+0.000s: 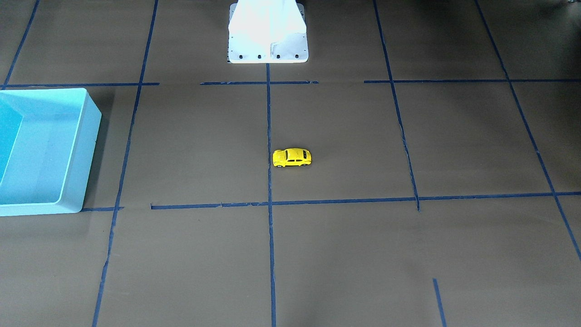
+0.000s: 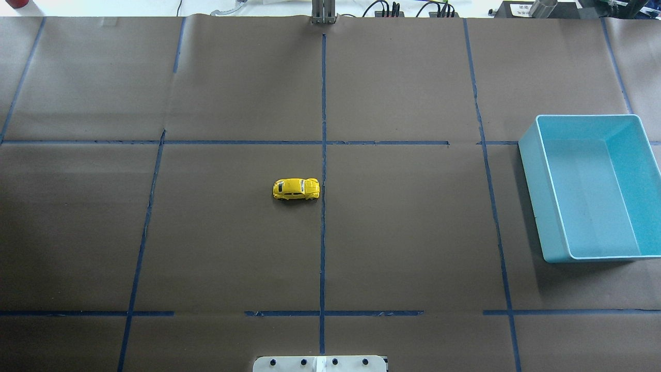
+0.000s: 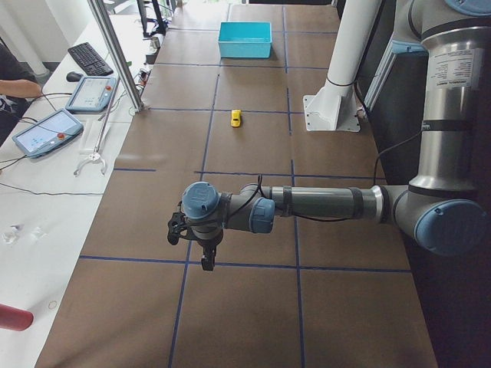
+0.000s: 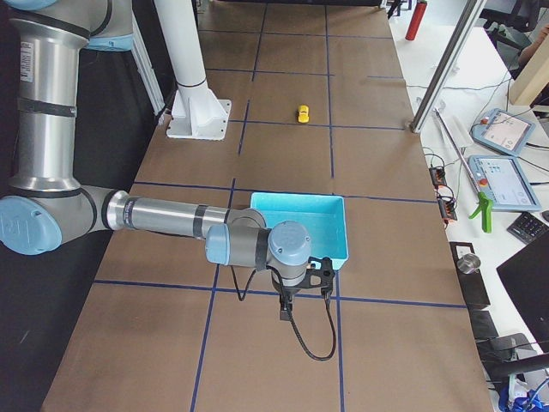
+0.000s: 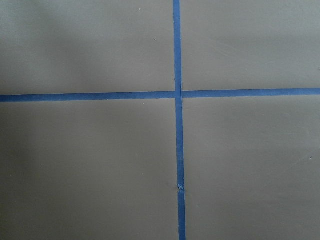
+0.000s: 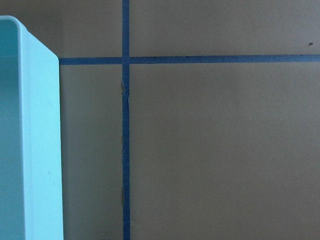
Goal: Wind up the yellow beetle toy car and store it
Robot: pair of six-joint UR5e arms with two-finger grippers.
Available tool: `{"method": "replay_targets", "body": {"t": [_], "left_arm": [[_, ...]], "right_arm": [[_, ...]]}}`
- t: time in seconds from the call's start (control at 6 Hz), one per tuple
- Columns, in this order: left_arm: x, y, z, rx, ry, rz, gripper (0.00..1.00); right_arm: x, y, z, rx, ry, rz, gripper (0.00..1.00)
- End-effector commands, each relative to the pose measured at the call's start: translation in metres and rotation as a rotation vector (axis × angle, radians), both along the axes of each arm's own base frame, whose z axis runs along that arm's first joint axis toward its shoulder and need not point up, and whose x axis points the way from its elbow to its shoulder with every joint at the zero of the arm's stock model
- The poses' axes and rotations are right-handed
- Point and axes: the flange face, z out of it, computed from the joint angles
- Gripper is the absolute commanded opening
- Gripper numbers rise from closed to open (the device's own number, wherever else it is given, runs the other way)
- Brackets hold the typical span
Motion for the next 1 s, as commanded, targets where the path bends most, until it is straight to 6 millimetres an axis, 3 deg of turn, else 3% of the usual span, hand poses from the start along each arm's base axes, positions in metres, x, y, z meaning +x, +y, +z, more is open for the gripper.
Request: {"method": "replay_targets", "body": {"t": [0.0, 0.5, 0.67, 0.83], "left_arm": [[-0.001, 0.001, 0.002, -0.003, 0.001, 0.000, 1.00], [0.001, 0.000, 0.001, -0.003, 0.012, 0.002, 1.00], [0.005, -0.003, -0.031, 0.052, 0.067, 0.010, 1.00], [0.010, -0.007, -0.040, 0.068, 0.076, 0.018, 1.00]], "right_arm": [[0.000, 0.001, 0.002, -0.003, -0.001, 0.001, 1.00], [0.000, 0.001, 0.001, 0.000, -0.001, 0.001, 1.00], [0.000, 0.000, -0.001, 0.004, 0.000, 0.000, 1.00], [0.000, 0.000, -0.001, 0.004, 0.000, 0.000, 1.00]]}}
